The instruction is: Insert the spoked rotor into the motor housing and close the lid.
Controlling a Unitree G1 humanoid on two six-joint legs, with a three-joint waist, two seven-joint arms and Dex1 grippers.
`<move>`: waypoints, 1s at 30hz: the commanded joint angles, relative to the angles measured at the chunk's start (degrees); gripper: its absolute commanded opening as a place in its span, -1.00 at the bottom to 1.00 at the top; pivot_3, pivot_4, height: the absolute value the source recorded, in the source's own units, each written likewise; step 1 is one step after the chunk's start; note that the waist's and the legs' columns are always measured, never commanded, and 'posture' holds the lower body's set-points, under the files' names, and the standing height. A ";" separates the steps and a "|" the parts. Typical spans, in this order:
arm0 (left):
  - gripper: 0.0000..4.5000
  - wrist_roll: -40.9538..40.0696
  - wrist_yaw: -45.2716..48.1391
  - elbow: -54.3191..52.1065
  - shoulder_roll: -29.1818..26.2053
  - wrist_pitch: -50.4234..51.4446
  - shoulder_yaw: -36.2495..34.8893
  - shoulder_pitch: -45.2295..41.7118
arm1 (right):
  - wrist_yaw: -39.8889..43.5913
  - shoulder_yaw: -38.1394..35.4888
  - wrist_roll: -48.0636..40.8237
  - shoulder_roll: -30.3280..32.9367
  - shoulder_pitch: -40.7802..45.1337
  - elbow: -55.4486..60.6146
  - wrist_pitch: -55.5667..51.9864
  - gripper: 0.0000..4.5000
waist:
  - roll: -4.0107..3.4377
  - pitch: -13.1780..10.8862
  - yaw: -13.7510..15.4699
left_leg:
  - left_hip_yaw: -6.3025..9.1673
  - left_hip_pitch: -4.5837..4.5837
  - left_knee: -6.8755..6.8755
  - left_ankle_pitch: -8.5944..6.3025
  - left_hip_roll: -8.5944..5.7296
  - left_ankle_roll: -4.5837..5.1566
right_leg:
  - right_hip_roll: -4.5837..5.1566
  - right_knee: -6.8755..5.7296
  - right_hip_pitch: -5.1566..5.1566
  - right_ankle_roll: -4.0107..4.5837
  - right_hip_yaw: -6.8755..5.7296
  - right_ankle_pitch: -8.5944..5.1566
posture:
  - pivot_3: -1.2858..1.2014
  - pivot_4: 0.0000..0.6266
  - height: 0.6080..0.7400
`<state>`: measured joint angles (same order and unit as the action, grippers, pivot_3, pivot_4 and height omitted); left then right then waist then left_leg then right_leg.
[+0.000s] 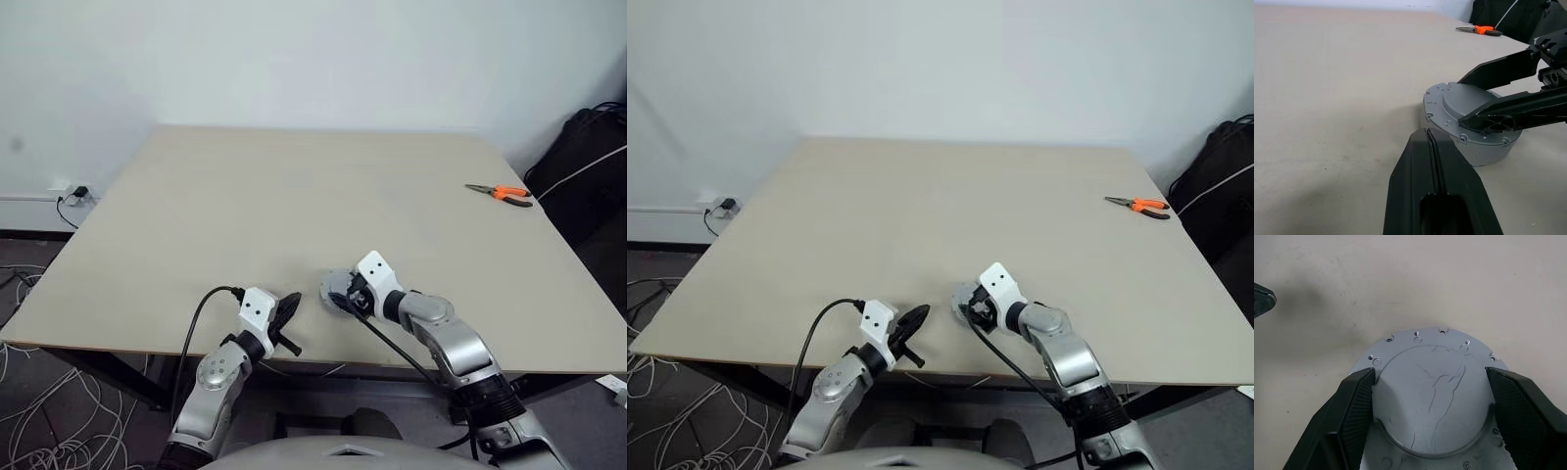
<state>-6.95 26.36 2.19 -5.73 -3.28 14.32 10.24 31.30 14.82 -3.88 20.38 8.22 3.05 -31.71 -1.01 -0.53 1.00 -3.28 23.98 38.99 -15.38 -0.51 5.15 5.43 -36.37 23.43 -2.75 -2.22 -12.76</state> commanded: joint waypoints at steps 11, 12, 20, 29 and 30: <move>-1.00 0.04 -5.66 -3.47 3.03 4.60 -1.59 -2.58 | 0.35 1.82 1.47 1.05 0.69 0.09 -3.86 0.45 | 0.09 0.13 0.09 | 0.00 0.00 0.01 0.00 0.00 0.00 | 0.00 0.02 -0.03 0.00 -0.02 0.00 | 0.03 -1.00 1.00; -1.00 0.46 -8.54 -3.45 4.36 6.55 -2.59 -3.97 | 0.23 1.83 1.49 0.95 0.63 0.05 -3.86 0.45 | 0.11 0.13 0.14 | 0.00 -0.01 0.03 0.00 0.00 0.00 | 0.00 0.01 -0.05 -0.01 -0.02 0.00 | 0.03 -1.00 1.00; -1.00 -9.03 -6.35 -4.45 6.99 32.40 -4.09 -14.47 | -0.68 1.46 1.36 -0.06 0.85 -0.25 -3.77 0.45 | 0.20 0.17 0.03 | 0.02 -0.10 0.13 0.02 -0.01 0.02 | -0.24 -0.06 -0.14 -0.18 -0.17 0.09 | 0.03 -1.00 1.00; -1.00 -16.08 1.93 6.30 4.78 44.80 -7.13 -28.74 | -1.33 1.54 1.43 -1.11 0.70 0.40 -3.82 0.45 | 0.30 0.10 -0.22 | 0.04 -0.31 0.20 0.18 0.02 0.29 | -0.77 -0.04 -0.34 -0.17 -0.03 0.09 | 0.03 -1.00 1.00; -1.00 -15.73 2.42 7.98 4.18 45.14 -7.22 -30.39 | -1.44 1.46 1.39 -1.17 0.61 0.60 -3.86 0.45 | 0.30 0.10 -0.25 | 0.06 -0.33 0.20 0.18 0.03 0.29 | -0.80 -0.04 -0.34 -0.18 -0.03 0.09 | 0.03 -1.00 1.00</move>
<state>-21.72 27.33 8.94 -1.12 41.18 8.11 -17.80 30.03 15.95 -2.82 19.27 9.07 3.44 -34.64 -0.72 -0.43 0.75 -3.21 23.64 39.18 -15.20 -0.48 5.44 4.61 -36.41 23.09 -2.92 -2.22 -12.66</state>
